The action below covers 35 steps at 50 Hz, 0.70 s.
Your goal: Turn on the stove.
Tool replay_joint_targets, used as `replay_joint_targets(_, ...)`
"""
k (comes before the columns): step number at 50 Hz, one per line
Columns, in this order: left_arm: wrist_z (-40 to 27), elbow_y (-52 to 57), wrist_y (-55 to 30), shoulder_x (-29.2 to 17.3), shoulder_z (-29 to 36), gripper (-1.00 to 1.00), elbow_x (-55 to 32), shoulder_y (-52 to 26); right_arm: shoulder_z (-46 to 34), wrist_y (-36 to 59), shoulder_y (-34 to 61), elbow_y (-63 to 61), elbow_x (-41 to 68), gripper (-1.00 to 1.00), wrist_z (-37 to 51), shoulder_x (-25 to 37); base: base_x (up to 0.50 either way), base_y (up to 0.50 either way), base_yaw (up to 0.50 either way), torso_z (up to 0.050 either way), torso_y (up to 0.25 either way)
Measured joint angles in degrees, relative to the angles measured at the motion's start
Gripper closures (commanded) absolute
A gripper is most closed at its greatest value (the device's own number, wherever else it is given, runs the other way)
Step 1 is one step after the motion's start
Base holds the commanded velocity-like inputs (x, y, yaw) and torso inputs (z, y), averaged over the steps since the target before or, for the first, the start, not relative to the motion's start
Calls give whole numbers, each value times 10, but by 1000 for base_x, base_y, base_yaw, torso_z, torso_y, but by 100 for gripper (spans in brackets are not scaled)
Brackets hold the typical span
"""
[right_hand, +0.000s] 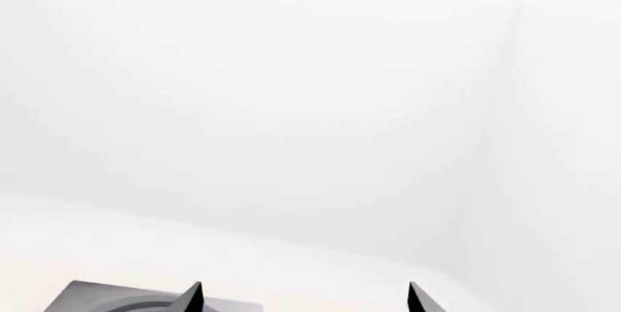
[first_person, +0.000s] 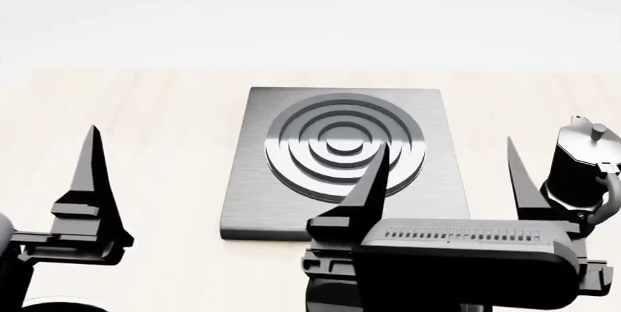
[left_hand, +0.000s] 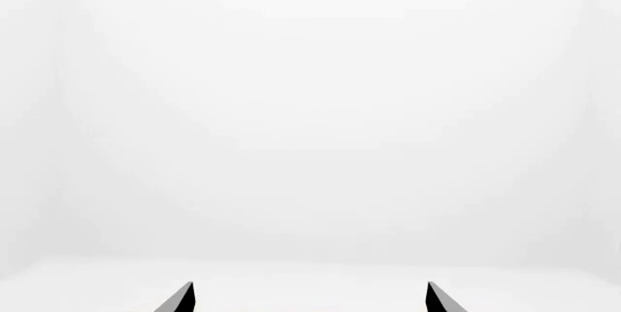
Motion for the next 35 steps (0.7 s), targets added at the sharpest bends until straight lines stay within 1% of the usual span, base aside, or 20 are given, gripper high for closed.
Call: replay_joint_targets(35,-17,54,-16,-15,-6,-100,-20,-2,-11,23,21,-20,14,-100,24,0,0,0,0,0,0)
